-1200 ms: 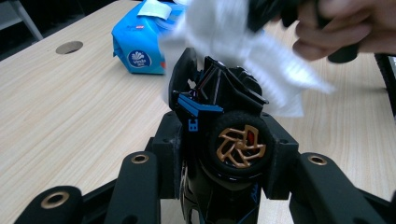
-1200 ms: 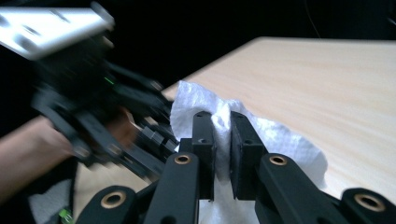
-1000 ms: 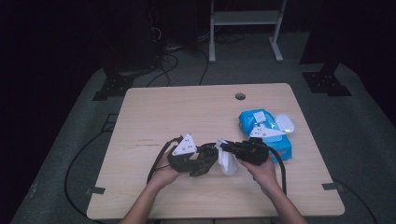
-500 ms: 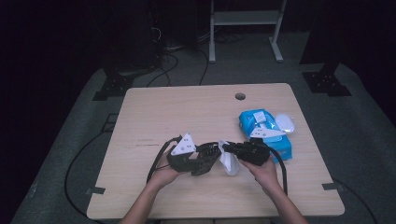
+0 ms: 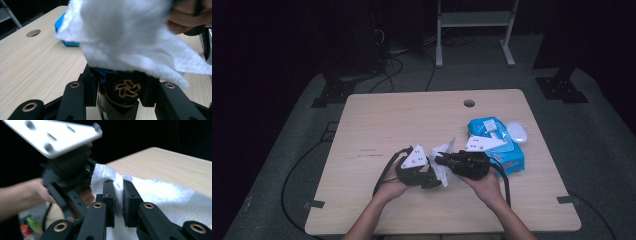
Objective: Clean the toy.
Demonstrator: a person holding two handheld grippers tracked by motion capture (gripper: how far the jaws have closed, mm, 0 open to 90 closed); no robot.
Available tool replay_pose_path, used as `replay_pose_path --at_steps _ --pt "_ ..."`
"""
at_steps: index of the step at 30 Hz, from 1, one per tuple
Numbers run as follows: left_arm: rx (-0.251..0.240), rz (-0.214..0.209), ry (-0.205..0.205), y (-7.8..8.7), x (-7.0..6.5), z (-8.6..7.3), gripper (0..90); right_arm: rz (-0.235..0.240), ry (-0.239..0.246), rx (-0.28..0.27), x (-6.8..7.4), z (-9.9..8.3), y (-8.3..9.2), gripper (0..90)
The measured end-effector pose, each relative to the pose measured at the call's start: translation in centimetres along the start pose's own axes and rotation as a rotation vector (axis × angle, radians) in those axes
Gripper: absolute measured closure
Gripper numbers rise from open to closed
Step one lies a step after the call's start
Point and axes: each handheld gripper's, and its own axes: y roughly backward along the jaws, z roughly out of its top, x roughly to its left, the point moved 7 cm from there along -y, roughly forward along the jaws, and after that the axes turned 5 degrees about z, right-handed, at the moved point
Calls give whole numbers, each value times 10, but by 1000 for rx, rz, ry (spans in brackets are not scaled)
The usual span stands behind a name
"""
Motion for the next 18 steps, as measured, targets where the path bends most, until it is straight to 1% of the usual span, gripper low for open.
replay_pose_path --at_steps 1,2,4,5,8,9,10,11,13,14,16,18 --pt "4 3 1 0 1 -1 578 -16 -5 -3 -5 -2 3 814" --pt "5 7 5 1 2 -1 577 -23 -26 -17 -10 -4 7 813" --pt "5 12 10 2 5 -2 578 -86 -33 -8 -23 -10 17 814" --pt "2 14 12 3 6 -2 578 -98 -41 -3 -27 -13 20 813" --pt "2 19 11 4 7 -2 578 -116 -102 17 -41 -30 26 813" --pt "2 19 10 3 7 -2 577 -108 -129 23 -45 -36 26 813" --pt "2 19 10 2 6 -1 577 -87 -161 21 -46 -41 25 813" --pt "3 18 6 1 6 -1 577 -72 -176 17 -47 -43 25 814" --pt "-4 20 5 0 6 1 577 -61 -183 12 -45 -41 24 814" --pt "-11 19 8 0 5 2 577 -59 -178 3 -45 -39 24 815" --pt "-18 20 3 1 5 3 576 -49 -186 -16 -44 -35 26 816" --pt "-23 19 7 0 5 4 575 -43 -193 -30 -43 -32 27 816"
